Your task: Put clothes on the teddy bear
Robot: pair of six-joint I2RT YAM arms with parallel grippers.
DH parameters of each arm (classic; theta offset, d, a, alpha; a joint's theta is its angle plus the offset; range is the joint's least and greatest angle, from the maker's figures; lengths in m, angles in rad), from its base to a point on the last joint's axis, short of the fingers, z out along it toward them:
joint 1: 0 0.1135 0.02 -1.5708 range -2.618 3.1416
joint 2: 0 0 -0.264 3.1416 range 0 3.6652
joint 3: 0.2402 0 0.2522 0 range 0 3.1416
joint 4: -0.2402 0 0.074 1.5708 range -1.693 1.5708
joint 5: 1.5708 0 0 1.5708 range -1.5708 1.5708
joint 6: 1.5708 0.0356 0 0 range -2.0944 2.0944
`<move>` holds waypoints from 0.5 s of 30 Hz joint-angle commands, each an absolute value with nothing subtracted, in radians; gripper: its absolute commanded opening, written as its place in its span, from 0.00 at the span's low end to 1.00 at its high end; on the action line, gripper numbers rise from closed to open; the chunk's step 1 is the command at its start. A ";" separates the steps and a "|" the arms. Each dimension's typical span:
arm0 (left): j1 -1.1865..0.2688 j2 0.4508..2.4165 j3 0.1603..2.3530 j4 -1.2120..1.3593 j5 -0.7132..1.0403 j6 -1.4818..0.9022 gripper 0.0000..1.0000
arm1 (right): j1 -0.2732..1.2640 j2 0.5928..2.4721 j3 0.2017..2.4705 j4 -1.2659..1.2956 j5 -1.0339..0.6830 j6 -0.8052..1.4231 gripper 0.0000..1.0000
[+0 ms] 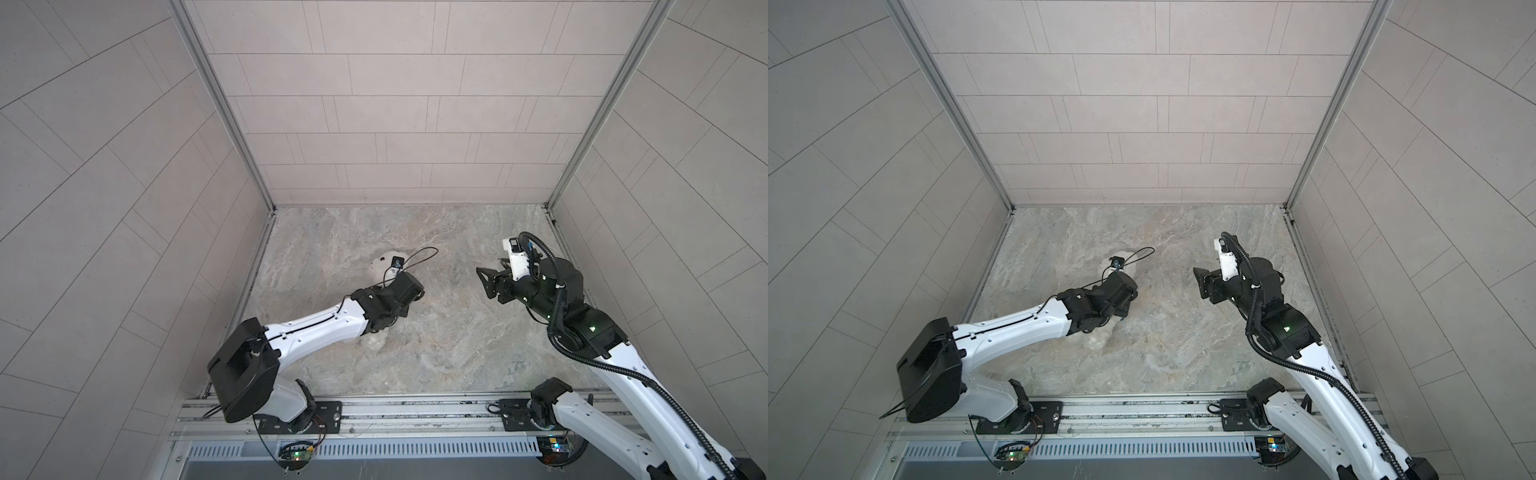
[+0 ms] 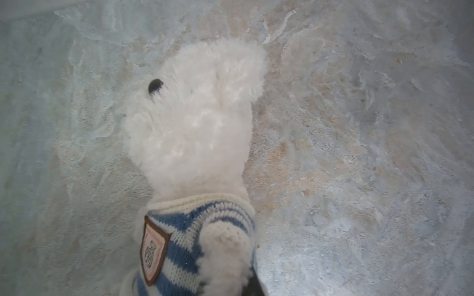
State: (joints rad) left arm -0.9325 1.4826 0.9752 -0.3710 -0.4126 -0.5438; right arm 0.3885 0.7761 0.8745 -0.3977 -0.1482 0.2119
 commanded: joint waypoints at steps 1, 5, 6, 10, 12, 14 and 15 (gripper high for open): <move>-0.996 1.530 1.006 -0.296 -0.363 -0.640 0.12 | 0.369 0.774 0.878 -0.441 -0.113 0.242 0.78; -1.048 1.576 0.996 -0.219 -0.274 -0.704 0.20 | 0.356 0.796 0.866 -0.465 -0.094 0.256 0.78; -1.056 1.583 0.993 -0.203 -0.242 -0.718 0.22 | 0.356 0.804 0.863 -0.471 -0.094 0.256 0.77; -1.062 1.547 0.951 -0.135 -0.155 -0.750 0.32 | 0.356 0.829 0.857 -0.490 -0.089 0.257 0.77; -1.060 1.495 0.920 -0.113 -0.124 -0.745 0.41 | 0.356 0.840 0.852 -0.498 -0.093 0.259 0.77; -1.060 1.443 0.896 -0.102 -0.089 -0.727 0.51 | 0.357 0.847 0.844 -0.503 -0.104 0.267 0.76; -1.058 1.423 0.891 -0.115 -0.071 -0.719 0.54 | 0.356 0.851 0.838 -0.502 -0.113 0.272 0.76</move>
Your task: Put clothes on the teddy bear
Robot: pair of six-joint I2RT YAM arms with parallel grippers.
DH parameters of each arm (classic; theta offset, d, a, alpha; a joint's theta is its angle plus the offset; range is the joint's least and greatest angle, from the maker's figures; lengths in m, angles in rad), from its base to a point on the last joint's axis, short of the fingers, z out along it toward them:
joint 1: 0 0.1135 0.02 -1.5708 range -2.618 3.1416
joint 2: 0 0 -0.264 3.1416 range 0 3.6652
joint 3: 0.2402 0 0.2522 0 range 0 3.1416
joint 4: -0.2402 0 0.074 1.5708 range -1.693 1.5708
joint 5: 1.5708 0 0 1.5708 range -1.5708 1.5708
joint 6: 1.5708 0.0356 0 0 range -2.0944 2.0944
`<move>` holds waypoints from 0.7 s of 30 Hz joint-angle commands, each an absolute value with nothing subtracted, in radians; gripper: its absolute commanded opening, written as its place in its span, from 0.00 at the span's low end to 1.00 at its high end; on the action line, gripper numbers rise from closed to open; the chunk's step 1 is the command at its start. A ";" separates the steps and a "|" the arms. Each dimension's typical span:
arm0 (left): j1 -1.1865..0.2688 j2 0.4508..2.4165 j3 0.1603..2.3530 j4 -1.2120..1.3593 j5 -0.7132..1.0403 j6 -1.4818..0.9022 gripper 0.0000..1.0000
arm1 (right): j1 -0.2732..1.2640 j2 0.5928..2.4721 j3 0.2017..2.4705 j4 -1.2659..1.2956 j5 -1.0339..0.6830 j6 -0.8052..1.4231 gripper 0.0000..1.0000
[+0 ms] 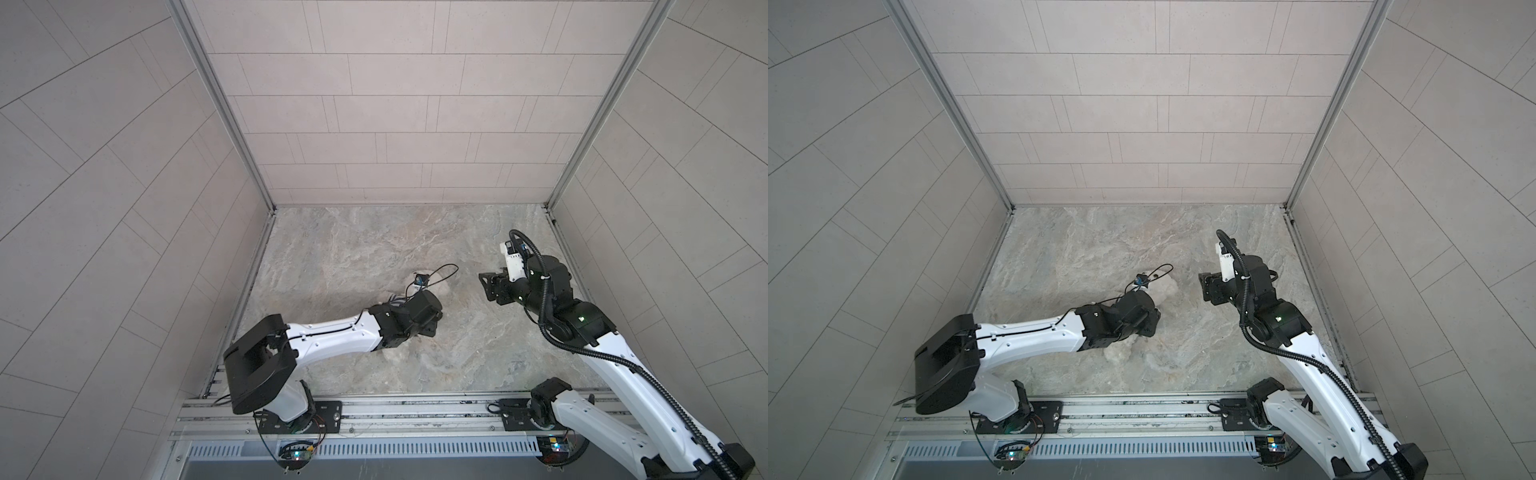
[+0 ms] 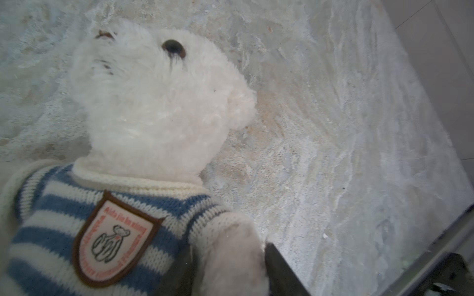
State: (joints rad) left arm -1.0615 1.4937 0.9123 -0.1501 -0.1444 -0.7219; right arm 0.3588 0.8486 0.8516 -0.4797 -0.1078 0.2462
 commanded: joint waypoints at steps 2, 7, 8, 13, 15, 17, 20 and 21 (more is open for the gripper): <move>-1.046 1.375 0.870 -0.119 -0.020 -0.715 0.57 | 0.357 0.853 0.821 -0.494 -0.138 0.286 0.76; -0.945 1.243 0.800 -0.132 0.087 -0.712 0.52 | 0.367 0.864 0.750 -0.419 -0.260 0.355 0.74; -0.920 1.228 0.797 -0.146 0.094 -0.696 0.49 | 0.377 0.866 0.732 -0.395 -0.271 0.374 0.73; -0.834 1.264 0.811 -0.195 0.107 -0.653 0.43 | 0.496 0.909 0.688 -0.313 -0.258 0.418 0.72; -0.809 1.288 0.795 -0.167 0.117 -0.664 0.38 | 0.568 0.947 0.697 -0.294 -0.238 0.420 0.72; -0.801 1.314 0.786 -0.144 0.124 -0.670 0.33 | 0.637 0.992 0.719 -0.302 -0.213 0.414 0.71; -0.801 1.344 0.761 -0.108 0.146 -0.686 0.27 | 0.703 1.044 0.730 -0.299 -0.183 0.415 0.70; -0.801 1.350 0.748 -0.094 0.152 -0.695 0.26 | 0.715 1.058 0.728 -0.294 -0.180 0.418 0.70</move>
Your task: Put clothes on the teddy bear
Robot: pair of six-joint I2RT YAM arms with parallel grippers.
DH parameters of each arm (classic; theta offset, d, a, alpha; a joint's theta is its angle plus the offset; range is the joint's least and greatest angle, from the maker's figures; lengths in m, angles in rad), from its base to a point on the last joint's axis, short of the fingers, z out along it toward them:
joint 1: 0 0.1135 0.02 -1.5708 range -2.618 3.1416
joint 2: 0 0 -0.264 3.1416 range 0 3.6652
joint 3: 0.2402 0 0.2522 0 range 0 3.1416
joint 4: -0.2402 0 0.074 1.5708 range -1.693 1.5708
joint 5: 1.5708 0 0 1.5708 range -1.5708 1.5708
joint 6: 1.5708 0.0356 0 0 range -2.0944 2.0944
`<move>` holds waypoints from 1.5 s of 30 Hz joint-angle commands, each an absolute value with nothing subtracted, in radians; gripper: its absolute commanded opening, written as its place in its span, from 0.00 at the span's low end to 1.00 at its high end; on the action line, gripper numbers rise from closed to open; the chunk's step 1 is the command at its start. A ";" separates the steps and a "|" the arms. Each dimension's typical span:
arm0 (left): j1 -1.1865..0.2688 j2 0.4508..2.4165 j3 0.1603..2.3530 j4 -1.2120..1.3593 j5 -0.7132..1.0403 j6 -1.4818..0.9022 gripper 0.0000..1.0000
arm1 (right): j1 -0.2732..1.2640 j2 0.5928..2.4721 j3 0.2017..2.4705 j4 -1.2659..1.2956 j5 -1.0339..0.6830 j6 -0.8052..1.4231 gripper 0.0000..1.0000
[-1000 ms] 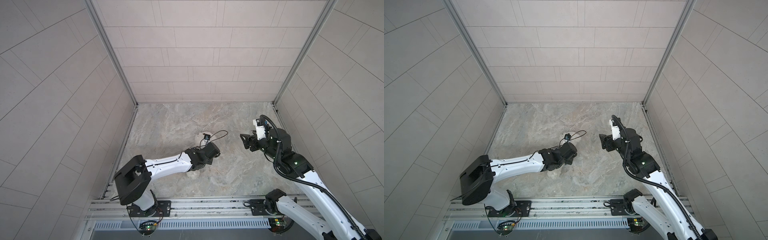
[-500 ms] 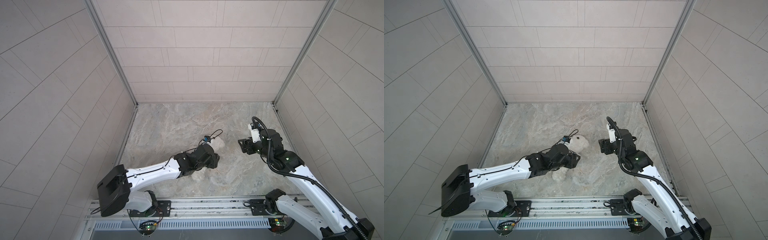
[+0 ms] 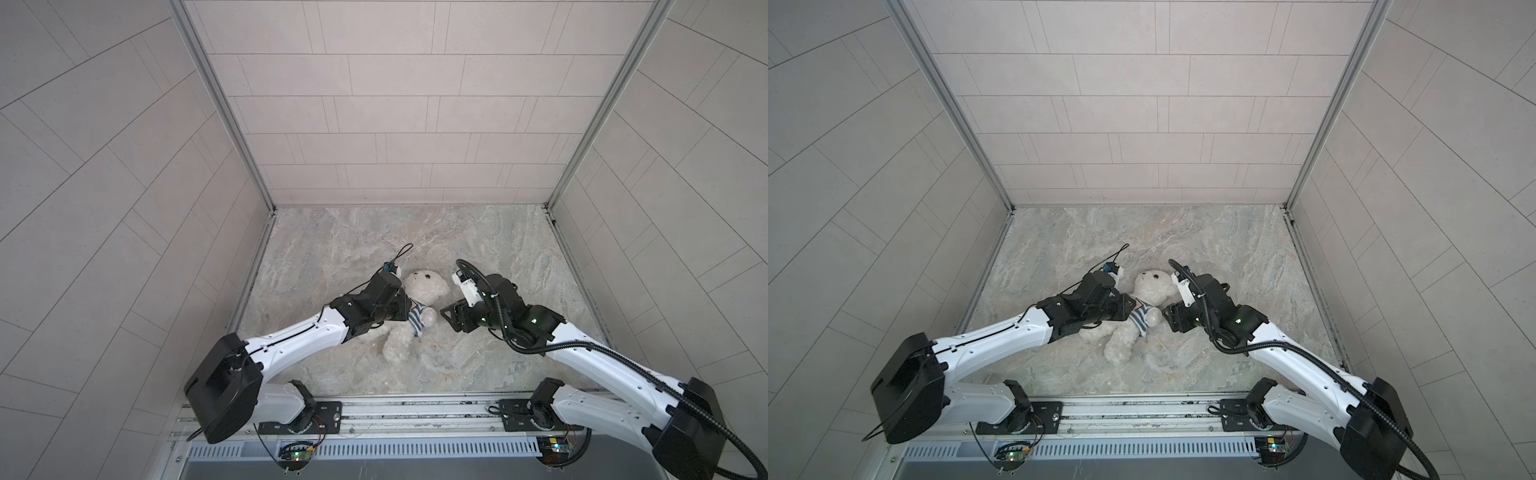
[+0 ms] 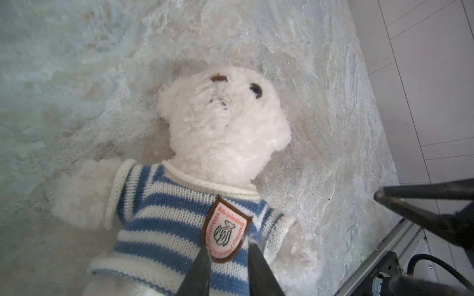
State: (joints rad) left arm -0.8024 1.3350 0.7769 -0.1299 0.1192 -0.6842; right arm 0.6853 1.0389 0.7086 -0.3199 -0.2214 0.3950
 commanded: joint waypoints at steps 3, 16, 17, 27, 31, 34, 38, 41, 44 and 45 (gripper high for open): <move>-0.807 1.353 0.702 -0.050 0.167 -0.724 0.22 | 0.735 1.092 0.710 -0.247 -0.187 0.442 0.69; -0.894 1.383 0.645 0.019 0.137 -0.796 0.20 | 0.771 1.186 0.678 -0.228 -0.178 0.475 0.71; -0.898 1.386 0.645 0.022 0.136 -0.799 0.20 | 0.773 1.183 0.665 -0.234 -0.169 0.480 0.70; -0.903 1.397 0.645 0.021 0.133 -0.798 0.19 | 0.777 1.182 0.553 -0.185 -0.144 0.522 0.67; -0.903 1.400 0.645 0.028 0.134 -0.799 0.19 | 0.779 1.197 0.535 -0.149 -0.160 0.537 0.61; -0.904 1.395 0.644 0.029 0.133 -0.803 0.19 | 0.781 1.214 0.535 -0.133 -0.168 0.550 0.55; -0.903 1.381 0.638 0.020 0.132 -0.805 0.18 | 0.781 1.249 0.541 -0.127 -0.180 0.560 0.44; -0.903 1.350 0.623 0.006 0.118 -0.799 0.20 | 0.781 1.274 0.556 -0.138 -0.200 0.554 0.31; -0.903 1.321 0.603 -0.011 0.097 -0.789 0.23 | 0.781 1.294 0.579 -0.165 -0.212 0.539 0.17; -0.904 1.318 0.599 -0.020 0.092 -0.783 0.23 | 0.782 1.301 0.585 -0.176 -0.215 0.533 0.13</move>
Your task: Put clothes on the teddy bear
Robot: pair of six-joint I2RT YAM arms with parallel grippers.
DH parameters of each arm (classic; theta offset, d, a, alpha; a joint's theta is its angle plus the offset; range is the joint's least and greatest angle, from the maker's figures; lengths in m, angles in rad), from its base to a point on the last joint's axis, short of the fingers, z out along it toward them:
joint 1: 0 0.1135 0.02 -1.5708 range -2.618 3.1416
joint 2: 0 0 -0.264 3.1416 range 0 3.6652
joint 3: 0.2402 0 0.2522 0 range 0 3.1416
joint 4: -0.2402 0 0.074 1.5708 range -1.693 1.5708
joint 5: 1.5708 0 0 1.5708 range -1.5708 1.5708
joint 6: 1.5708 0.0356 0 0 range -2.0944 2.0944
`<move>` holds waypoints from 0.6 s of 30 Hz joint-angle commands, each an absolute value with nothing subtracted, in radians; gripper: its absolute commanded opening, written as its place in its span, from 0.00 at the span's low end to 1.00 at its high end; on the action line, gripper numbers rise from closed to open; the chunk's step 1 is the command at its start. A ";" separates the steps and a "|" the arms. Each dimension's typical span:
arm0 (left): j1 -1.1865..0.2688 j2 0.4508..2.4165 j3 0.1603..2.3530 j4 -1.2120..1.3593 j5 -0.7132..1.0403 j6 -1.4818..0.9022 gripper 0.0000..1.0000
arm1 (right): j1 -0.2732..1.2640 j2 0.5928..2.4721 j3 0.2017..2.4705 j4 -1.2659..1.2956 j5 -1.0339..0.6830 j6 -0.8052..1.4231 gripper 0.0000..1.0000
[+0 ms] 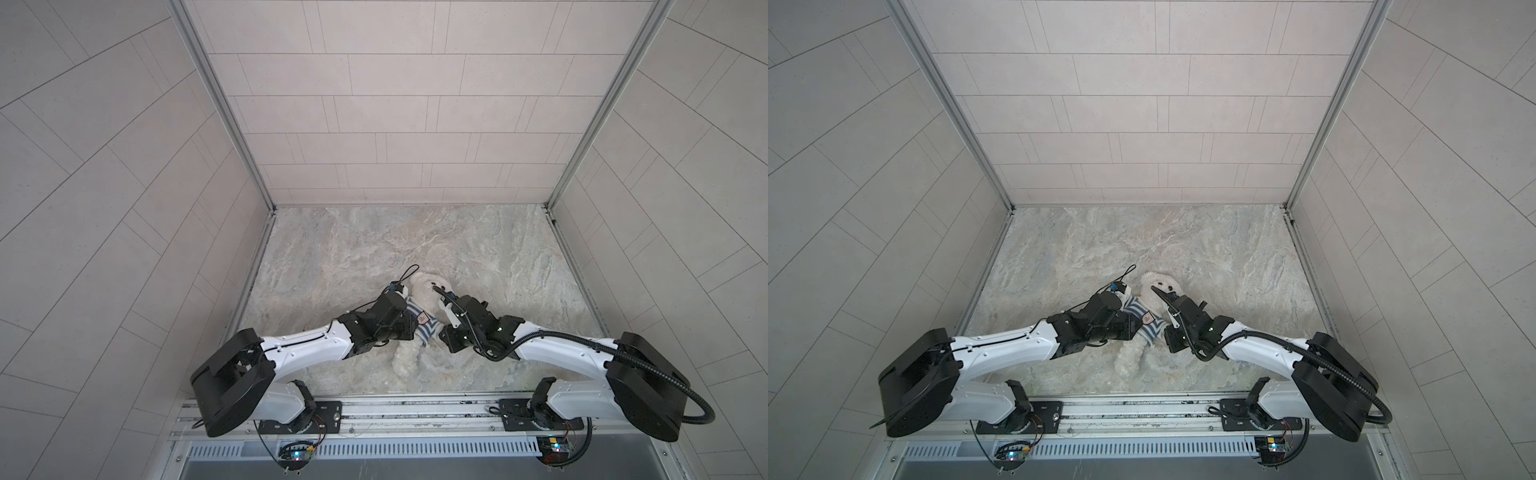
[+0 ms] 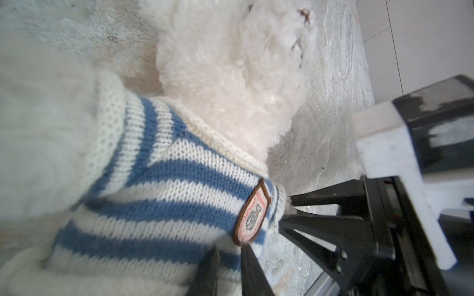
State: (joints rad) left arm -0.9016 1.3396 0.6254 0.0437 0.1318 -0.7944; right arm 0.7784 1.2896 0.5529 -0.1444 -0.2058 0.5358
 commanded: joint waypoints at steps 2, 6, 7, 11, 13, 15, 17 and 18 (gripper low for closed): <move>-0.903 1.315 0.587 -0.032 0.080 -0.778 0.23 | 0.781 1.310 0.594 -0.186 -0.219 0.531 0.06; -0.903 1.298 0.551 -0.037 0.060 -0.777 0.23 | 0.781 1.303 0.590 -0.189 -0.215 0.531 0.00; -0.904 1.294 0.546 -0.044 0.051 -0.775 0.23 | 0.782 1.297 0.587 -0.189 -0.210 0.531 0.00; -0.904 1.270 0.530 -0.066 0.029 -0.768 0.23 | 0.781 1.266 0.577 -0.202 -0.187 0.529 0.00; -0.904 1.231 0.523 -0.071 0.012 -0.766 0.22 | 0.781 1.256 0.575 -0.204 -0.178 0.524 0.00; -0.904 1.172 0.525 -0.075 -0.002 -0.758 0.22 | 0.781 1.259 0.583 -0.204 -0.175 0.522 0.00; -0.905 1.107 0.539 -0.084 -0.011 -0.751 0.23 | 0.781 1.267 0.591 -0.203 -0.178 0.522 0.00; -0.905 1.079 0.555 -0.100 -0.021 -0.744 0.24 | 0.781 1.271 0.593 -0.202 -0.179 0.522 0.00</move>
